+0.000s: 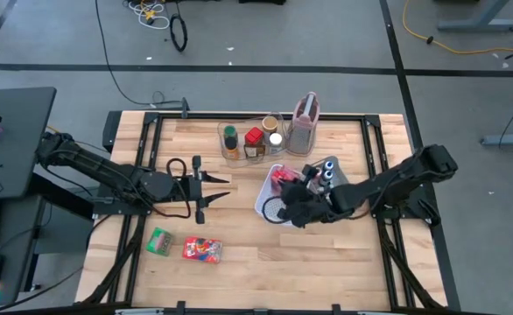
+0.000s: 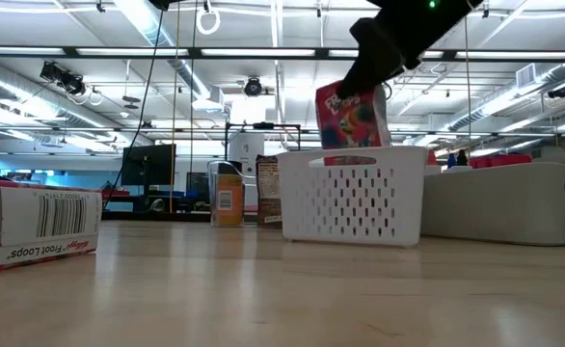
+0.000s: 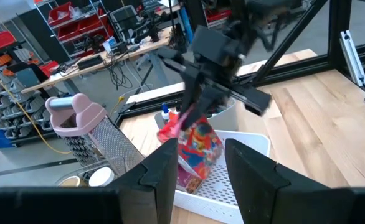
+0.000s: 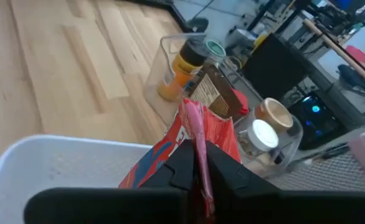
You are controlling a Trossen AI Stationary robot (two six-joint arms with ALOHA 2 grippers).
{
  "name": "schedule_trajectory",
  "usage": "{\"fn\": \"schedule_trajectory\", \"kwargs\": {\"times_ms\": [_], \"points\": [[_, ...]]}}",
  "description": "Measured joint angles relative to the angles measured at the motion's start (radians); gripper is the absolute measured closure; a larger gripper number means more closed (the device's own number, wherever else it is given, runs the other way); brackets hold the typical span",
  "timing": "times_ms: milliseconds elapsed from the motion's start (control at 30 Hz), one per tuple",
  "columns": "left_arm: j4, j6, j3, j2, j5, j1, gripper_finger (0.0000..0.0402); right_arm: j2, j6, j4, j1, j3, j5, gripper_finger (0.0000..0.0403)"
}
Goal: Pick & Place Kitchen Items
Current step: Put the red cereal box into the white bin, then put the green cereal box into the white bin
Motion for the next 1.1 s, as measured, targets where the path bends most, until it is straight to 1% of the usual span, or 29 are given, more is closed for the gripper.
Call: {"fn": "schedule_trajectory", "kwargs": {"times_ms": [133, 300, 433, 500, 667, 767, 867, 1000, 1100], "points": [[0.009, 0.000, 0.000, 0.000, 0.000, 0.000, 0.0260, 0.004, 0.002, 0.147, 0.006, -0.090, 0.015, 0.0374], [0.035, 0.000, 0.000, 0.000, 0.000, 0.000, 0.0260, 0.004, -0.002, 0.292, -0.024, -0.199, 0.032, 0.0360], [0.037, 0.000, 0.000, 0.000, 0.000, 0.000, 0.0260, 0.004, -0.018, 0.418, -0.041, -0.267, 0.035, 0.0339], [0.037, 0.000, 0.000, 0.000, 0.000, 0.000, 0.0260, 0.004, -0.052, 0.485, -0.046, -0.291, 0.035, 0.0323], [0.037, 0.000, 0.000, 0.000, 0.000, 0.000, 0.0260, 0.004, -0.127, 0.562, -0.049, -0.298, 0.043, 0.0274], [0.037, 0.000, 0.000, 0.000, 0.000, 0.000, 0.0260, 0.004, -0.169, 0.630, -0.049, -0.298, 0.070, 0.0246], [0.036, 0.000, 0.000, 0.000, 0.001, 0.000, 0.0260, 0.004, -0.240, 0.707, -0.049, -0.298, 0.070, 0.0223], [0.035, -0.028, 0.000, 0.000, 0.001, 0.000, 0.0260, 0.004, -0.323, 0.830, -0.049, -0.298, 0.054, 0.0206], [0.034, -0.073, 0.000, 0.000, 0.002, 0.000, 0.0260, 0.004, -0.339, 0.934, -0.049, -0.298, -0.007, 0.0203]]}}
